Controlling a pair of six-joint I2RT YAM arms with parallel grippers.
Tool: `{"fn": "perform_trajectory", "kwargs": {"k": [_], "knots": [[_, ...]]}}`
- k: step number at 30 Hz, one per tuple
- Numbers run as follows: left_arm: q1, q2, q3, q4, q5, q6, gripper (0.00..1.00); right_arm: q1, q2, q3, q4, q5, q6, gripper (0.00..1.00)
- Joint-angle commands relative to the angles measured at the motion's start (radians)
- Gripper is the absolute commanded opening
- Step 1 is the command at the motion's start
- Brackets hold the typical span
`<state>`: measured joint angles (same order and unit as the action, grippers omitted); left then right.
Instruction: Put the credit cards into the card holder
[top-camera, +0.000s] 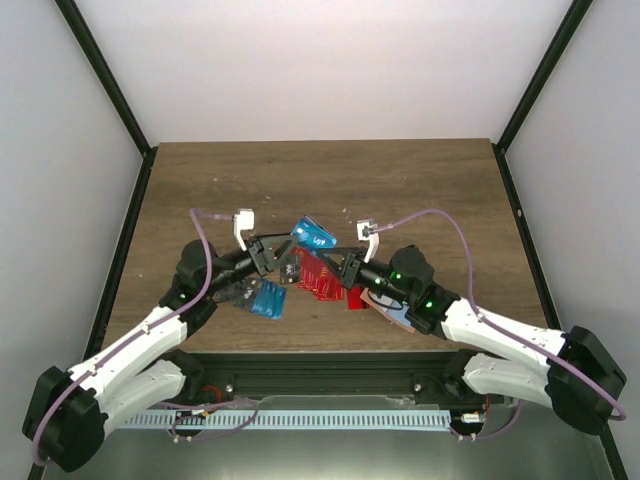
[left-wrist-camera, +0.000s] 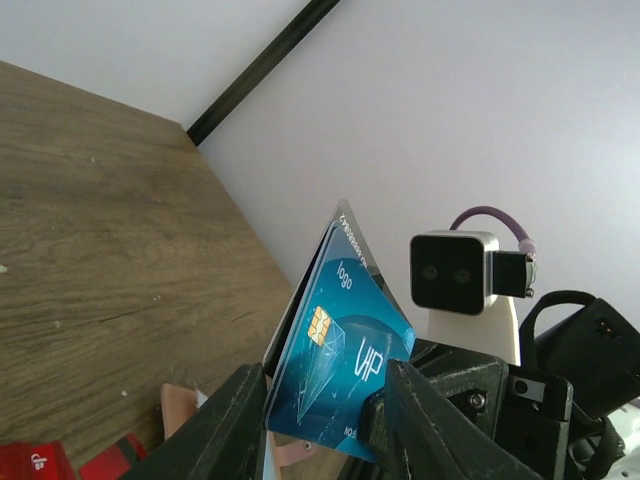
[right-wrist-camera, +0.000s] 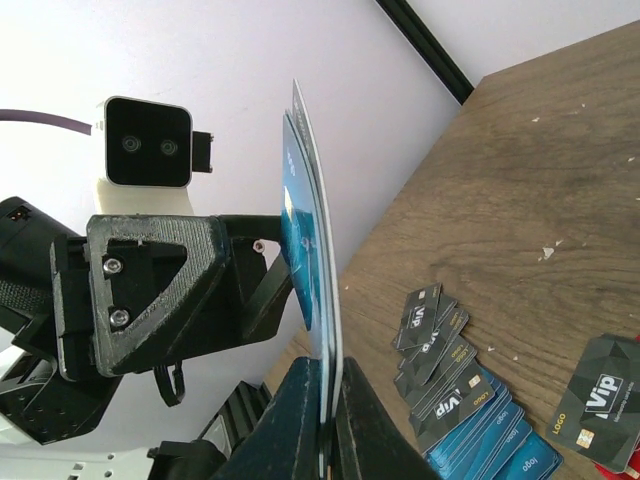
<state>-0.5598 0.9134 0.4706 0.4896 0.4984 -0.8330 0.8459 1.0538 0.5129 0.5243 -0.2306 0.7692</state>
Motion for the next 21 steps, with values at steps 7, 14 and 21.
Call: {"fn": "perform_trajectory", "kwargs": {"k": [7, 14, 21], "knots": [[-0.034, -0.009, 0.067, -0.066, -0.026, 0.033, 0.36, -0.009, 0.019, 0.061, -0.102, 0.089, 0.013, 0.01], [-0.047, 0.011, 0.088, -0.102, -0.051, 0.019, 0.42, -0.008, 0.027, 0.070, -0.120, 0.102, -0.001, 0.01], [-0.057, 0.024, 0.090, -0.099, -0.063, 0.030, 0.34, -0.008, 0.039, 0.074, -0.123, 0.087, 0.005, 0.01]]}}
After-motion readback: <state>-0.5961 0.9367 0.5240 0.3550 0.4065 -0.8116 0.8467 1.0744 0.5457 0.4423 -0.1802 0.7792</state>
